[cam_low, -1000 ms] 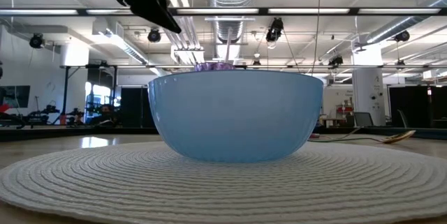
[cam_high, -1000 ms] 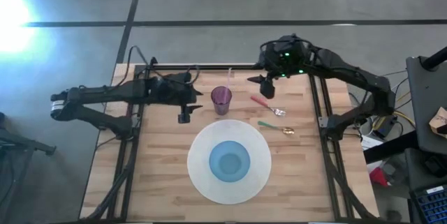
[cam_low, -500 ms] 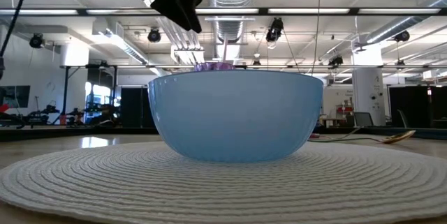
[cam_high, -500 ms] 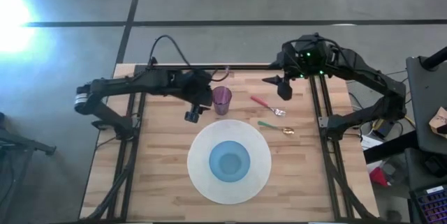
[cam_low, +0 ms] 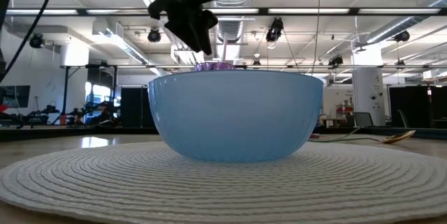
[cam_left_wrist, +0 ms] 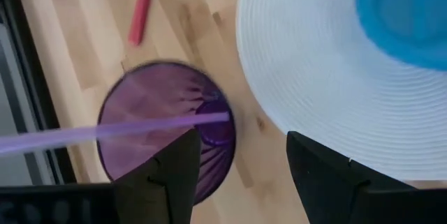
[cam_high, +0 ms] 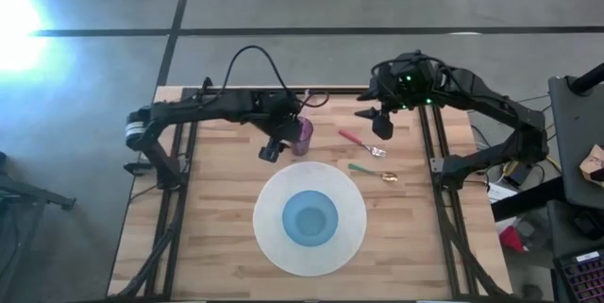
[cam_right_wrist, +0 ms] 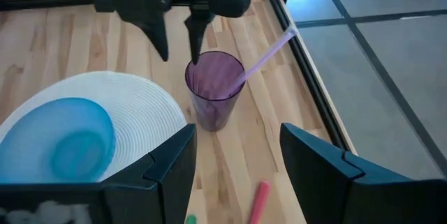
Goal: Pick & Place Utensil
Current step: Put the cup to the top left of the mat
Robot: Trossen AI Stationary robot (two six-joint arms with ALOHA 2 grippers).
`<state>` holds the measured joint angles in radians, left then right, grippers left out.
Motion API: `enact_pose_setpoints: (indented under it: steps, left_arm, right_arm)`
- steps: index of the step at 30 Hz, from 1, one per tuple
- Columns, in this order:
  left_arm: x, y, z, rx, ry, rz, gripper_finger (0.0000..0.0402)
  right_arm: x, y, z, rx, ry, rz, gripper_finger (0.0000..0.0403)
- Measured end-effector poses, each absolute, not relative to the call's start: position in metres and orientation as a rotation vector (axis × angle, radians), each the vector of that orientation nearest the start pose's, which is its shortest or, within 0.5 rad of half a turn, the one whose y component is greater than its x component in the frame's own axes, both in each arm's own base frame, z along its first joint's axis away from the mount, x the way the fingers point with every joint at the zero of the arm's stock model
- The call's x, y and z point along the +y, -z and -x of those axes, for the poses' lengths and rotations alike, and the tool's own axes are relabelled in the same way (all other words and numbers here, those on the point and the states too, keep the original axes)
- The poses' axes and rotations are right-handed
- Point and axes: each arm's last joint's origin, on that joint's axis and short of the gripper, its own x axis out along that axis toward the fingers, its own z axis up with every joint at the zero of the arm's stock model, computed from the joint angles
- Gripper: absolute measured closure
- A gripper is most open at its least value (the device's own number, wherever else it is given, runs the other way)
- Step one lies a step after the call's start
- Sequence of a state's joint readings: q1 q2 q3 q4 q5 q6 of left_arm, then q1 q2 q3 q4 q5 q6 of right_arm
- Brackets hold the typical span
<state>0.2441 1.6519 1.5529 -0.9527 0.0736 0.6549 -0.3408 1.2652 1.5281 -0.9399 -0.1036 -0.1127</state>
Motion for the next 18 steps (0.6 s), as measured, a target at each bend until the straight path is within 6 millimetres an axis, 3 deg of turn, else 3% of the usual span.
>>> enact_pose_setpoints:
  steps: [9, 18]
  left_arm:
    - [0.100, -0.305, -0.333, 1.069, 0.200, -0.362, 0.0195]
    - [0.106, -0.287, -0.339, 1.112, 0.257, -0.331, 0.0195]
  right_arm:
    - [-0.076, -0.416, -0.224, 0.676, 0.189, -0.038, 0.0202]
    - [-0.076, -0.415, -0.224, 0.677, 0.189, -0.039, 0.0202]
